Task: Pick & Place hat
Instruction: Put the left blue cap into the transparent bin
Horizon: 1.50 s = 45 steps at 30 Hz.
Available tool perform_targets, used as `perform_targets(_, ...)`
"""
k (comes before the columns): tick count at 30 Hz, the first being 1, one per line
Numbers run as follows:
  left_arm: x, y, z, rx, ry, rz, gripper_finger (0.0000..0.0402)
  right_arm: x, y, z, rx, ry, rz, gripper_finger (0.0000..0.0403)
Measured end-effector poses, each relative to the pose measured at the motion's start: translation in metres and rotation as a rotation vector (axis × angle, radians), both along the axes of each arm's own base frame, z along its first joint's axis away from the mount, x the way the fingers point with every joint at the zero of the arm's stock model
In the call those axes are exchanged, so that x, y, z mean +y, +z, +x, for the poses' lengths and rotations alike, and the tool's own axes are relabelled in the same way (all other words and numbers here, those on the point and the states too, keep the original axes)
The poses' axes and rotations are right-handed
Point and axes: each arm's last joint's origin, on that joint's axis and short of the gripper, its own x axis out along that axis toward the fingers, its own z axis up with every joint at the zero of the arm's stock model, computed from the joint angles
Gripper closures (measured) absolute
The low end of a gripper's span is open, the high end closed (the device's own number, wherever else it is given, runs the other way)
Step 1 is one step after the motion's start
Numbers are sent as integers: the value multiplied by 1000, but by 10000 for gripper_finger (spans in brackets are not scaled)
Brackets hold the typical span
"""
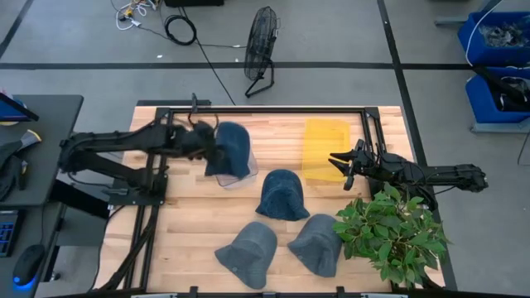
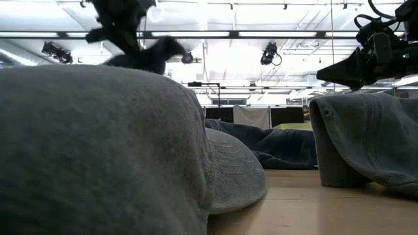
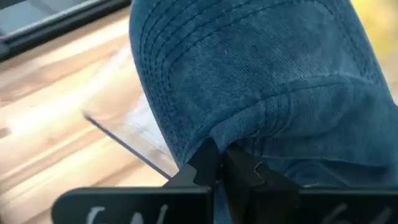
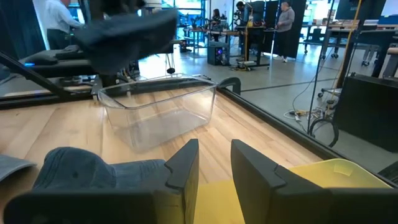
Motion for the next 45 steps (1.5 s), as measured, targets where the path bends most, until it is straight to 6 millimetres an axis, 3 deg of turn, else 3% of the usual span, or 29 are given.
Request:
perform_targets(7,40,-31,27,110,107,-7,384,0,0,0,0,0,0,302)
perform_targets(15,59,-49,41,155,137,3,383,0,0,0,0,0,0,302)
perform_targets(21,62,-32,44,31,138,68,383,0,0,0,0,1,0,302)
perform_targets(30,50,-41,28,193,209,-27,383,0,0,0,0,1,0,302)
perform_targets(45,32,-46,19,323,158,-124,383,0,0,0,0,1,0,302)
